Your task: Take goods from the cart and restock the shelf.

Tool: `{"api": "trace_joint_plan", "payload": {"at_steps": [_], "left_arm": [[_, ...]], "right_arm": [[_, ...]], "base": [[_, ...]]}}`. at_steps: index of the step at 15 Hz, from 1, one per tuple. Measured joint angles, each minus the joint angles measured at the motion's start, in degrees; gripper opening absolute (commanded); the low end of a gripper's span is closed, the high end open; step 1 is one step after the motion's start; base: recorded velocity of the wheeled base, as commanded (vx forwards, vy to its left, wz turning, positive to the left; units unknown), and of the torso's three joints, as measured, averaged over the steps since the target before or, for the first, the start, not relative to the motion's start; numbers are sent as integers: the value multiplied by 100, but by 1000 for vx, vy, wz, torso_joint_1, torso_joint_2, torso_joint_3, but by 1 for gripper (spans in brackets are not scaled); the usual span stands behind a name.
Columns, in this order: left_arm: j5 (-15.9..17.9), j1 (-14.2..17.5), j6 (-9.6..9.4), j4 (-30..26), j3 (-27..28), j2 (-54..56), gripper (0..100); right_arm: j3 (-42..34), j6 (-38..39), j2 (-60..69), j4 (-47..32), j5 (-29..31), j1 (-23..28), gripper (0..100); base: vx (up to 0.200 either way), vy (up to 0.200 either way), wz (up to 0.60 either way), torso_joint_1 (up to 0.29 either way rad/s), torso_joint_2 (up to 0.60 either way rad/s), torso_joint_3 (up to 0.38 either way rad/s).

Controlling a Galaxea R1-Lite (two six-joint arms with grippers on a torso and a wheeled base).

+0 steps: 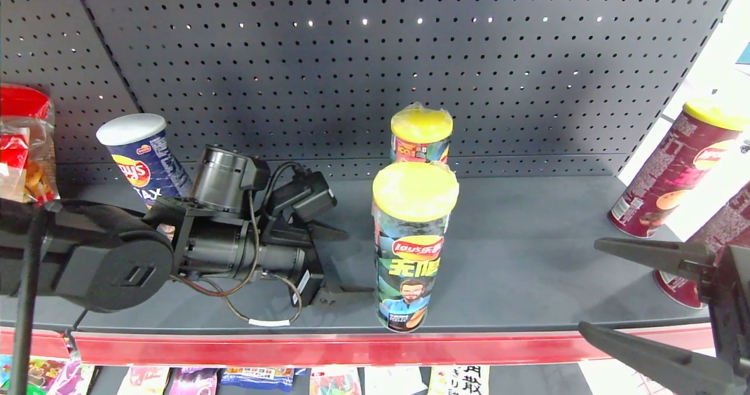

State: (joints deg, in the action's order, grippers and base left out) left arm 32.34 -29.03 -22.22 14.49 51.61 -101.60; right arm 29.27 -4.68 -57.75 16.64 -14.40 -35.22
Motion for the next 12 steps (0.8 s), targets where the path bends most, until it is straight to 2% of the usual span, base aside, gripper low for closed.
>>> {"api": "trace_joint_plan", "payload": {"at_steps": [12], "left_arm": [[0, -16, -2, -2, 78, -89, 100]], "right_arm": [[0, 0, -5, -4, 23, -2, 100]], "base": [[0, 0, 0, 0, 0, 0]]}}
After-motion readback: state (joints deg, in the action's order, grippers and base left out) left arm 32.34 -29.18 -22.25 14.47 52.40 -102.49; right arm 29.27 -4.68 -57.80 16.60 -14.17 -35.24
